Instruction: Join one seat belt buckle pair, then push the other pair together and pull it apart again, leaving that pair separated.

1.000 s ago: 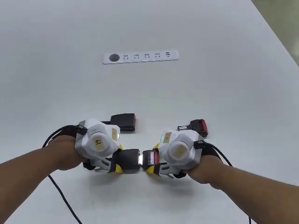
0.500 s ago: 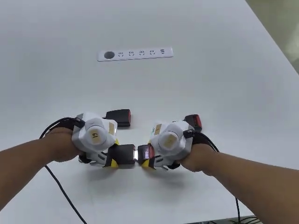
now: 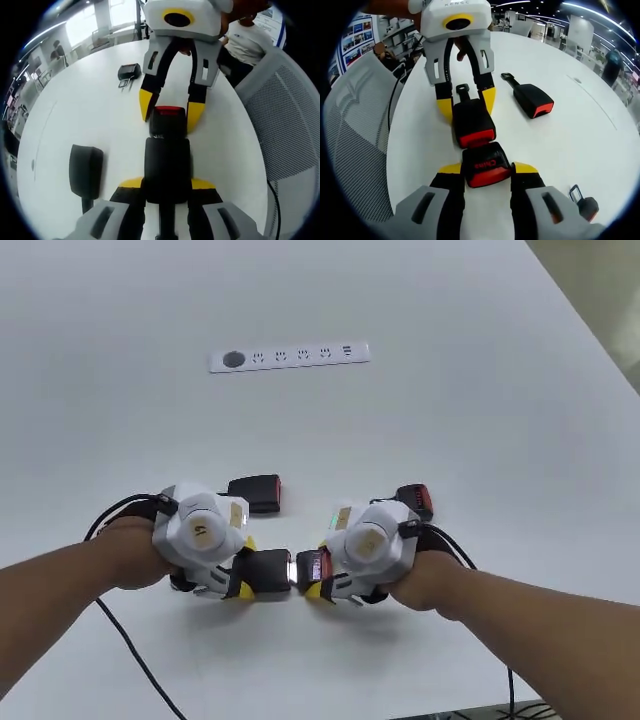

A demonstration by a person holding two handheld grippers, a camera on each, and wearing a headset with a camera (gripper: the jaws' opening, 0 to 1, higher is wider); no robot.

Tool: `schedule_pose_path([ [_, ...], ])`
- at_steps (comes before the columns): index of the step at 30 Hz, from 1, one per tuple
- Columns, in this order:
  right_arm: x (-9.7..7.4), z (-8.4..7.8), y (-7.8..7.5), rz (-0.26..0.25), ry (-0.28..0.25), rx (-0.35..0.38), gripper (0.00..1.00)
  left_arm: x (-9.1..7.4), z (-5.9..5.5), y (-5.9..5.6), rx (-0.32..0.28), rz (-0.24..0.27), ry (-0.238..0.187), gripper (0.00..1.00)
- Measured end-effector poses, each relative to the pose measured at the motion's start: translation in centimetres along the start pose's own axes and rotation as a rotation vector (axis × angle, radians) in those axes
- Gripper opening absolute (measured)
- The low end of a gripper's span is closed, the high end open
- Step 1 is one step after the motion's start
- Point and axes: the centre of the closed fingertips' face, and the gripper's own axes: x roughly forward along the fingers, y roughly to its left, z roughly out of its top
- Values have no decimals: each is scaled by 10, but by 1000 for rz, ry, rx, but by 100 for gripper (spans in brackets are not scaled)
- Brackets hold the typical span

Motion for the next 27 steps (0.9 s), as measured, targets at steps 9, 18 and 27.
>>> schedule_pose_path([
  [9,-1,1,0,7,5,-17,33,-1,2,-2,17,-10,-13,33],
  [18,-2,-3,-1,10,4,-17,33,0,1,0,23,-20,-18,33],
  [27,-9,-11,-6,9,3,-13,33,-2,2,0,9,-25,-35,33],
])
